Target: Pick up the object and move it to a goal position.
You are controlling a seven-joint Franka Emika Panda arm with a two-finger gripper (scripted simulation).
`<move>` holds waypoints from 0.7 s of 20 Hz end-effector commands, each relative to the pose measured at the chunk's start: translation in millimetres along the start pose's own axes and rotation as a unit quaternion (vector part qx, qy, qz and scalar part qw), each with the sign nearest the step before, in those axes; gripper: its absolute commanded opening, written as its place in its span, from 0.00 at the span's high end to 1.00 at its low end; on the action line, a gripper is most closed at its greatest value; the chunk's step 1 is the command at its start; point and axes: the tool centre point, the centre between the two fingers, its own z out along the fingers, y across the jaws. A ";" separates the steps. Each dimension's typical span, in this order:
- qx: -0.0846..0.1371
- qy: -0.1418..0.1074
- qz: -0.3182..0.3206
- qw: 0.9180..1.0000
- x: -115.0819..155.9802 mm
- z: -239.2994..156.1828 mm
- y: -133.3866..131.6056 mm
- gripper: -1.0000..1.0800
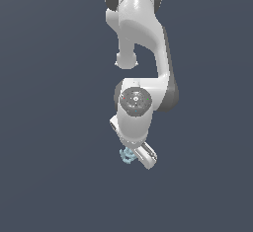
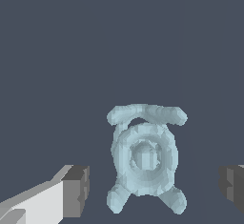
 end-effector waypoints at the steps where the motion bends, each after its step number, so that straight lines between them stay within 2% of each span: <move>1: 0.000 0.000 0.000 1.000 -0.1 6.0 0.3 0.04; 8: 0.000 0.000 0.002 1.000 -0.7 43.6 1.2 0.04; 14: 0.000 0.000 0.002 1.000 0.2 49.9 0.3 0.04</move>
